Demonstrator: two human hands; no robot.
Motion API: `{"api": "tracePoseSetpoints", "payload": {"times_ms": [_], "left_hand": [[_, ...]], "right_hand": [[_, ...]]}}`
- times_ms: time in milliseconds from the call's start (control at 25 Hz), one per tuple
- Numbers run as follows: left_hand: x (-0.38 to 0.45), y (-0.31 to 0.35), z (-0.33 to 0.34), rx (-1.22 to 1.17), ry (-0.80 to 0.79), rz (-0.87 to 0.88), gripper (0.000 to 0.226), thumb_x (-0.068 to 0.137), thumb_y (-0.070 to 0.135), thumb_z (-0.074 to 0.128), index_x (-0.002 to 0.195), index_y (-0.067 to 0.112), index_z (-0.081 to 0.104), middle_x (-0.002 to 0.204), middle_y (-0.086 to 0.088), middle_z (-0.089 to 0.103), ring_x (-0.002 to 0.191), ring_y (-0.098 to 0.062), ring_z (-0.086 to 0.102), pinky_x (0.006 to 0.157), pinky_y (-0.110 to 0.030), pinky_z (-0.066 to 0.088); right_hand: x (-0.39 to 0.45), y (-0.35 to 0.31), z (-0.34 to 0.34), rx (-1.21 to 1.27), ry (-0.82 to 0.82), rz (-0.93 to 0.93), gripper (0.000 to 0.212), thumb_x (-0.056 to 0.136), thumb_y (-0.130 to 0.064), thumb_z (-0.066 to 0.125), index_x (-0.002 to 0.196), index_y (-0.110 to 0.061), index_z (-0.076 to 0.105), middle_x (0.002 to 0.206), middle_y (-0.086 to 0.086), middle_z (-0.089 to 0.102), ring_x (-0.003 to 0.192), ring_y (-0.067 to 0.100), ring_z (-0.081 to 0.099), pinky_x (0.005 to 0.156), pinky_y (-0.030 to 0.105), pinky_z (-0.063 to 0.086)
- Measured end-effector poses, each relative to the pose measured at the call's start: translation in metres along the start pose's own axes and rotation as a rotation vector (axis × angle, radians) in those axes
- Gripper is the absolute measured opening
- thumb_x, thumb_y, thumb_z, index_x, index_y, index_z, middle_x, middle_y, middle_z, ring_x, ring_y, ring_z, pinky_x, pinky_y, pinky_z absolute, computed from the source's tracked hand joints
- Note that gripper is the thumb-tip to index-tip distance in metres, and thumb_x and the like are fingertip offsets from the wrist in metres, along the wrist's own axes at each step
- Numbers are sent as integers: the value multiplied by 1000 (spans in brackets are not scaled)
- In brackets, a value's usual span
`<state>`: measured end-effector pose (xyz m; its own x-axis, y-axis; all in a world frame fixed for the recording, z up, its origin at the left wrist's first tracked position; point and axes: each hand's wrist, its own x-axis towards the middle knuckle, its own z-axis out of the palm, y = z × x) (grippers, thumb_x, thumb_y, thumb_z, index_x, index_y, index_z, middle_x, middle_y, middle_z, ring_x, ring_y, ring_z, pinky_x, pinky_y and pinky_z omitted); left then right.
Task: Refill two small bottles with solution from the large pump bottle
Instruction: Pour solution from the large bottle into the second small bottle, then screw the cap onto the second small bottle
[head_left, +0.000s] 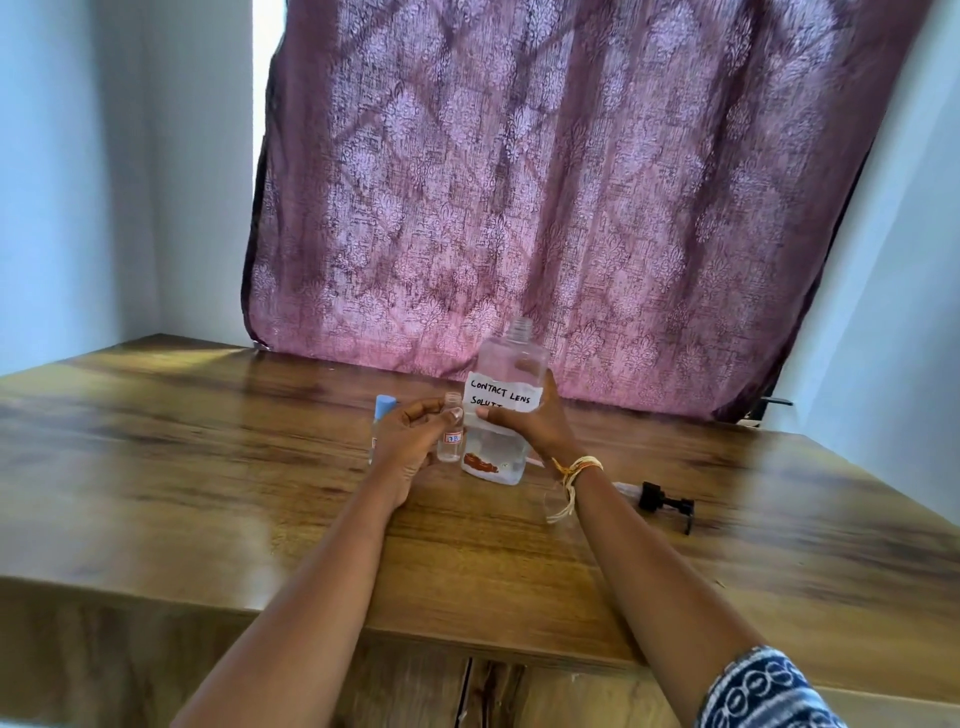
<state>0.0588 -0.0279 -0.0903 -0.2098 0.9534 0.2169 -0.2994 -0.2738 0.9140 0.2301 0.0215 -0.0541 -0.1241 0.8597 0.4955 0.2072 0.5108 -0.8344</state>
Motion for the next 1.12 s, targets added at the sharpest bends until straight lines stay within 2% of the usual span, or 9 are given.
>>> {"api": "tracePoseSetpoints", "payload": {"times_ms": [80,200,360,440,560,680,880,1000,1120], "left_hand": [[1,0,1,12,-5,-5,13,78,12,76,88,20,73,89,-7,76,79,-20,73,69,-38,62],[-1,0,2,28,-13,-3,11,78,14,76,88,20,74,85,-5,77,77,-20,73,64,-35,62],[-6,1,0,30,-21,-16,18,76,17,77,94,15,73,97,-12,74,87,-28,71,77,-47,59],[-9,2,0,16,-27,-30,21,77,15,77,97,12,72,98,-13,74,87,-29,71,77,-48,59],[-11,4,0,-14,-24,-36,28,81,13,74,107,7,68,99,-11,73,86,-24,71,70,-41,61],[-10,2,-2,-3,-6,-27,24,83,11,73,105,6,68,99,-13,72,86,-26,71,73,-43,61],[-14,1,1,44,-53,-22,18,80,10,75,96,12,69,99,-15,73,81,-24,74,69,-43,62],[-15,-2,3,111,-73,-25,26,78,13,78,101,10,68,108,-22,70,95,-36,70,83,-59,56],[-19,-3,9,171,-105,-29,29,76,13,79,102,8,68,103,-22,70,96,-40,67,90,-66,45]], "right_hand": [[-1,-1,-2,16,-35,14,78,63,0,87,127,-5,44,118,18,64,107,27,66,87,42,57],[-11,3,-5,0,-122,-6,62,64,2,85,119,-4,57,109,11,71,99,18,70,78,32,59],[-32,10,-11,-4,-81,145,78,69,-4,84,134,-7,41,126,9,60,110,20,60,96,44,53],[-38,14,-13,-91,-46,185,82,71,-12,84,138,-8,37,124,4,57,106,16,57,94,37,52],[-42,16,-10,-135,-19,173,77,71,-15,84,134,-8,42,121,2,60,98,10,60,83,25,53],[-36,20,-7,-92,-30,204,74,71,-13,83,134,-7,44,129,11,60,112,22,60,96,39,52],[-27,25,-4,38,-105,254,74,78,-3,75,142,-7,38,137,14,56,123,27,56,103,46,47],[-32,23,-2,38,-86,255,75,77,-2,76,141,-6,37,134,13,57,122,27,57,101,42,49],[-41,15,-10,-107,-2,253,71,73,-13,82,133,-10,44,113,1,61,103,17,60,87,30,51]]}}
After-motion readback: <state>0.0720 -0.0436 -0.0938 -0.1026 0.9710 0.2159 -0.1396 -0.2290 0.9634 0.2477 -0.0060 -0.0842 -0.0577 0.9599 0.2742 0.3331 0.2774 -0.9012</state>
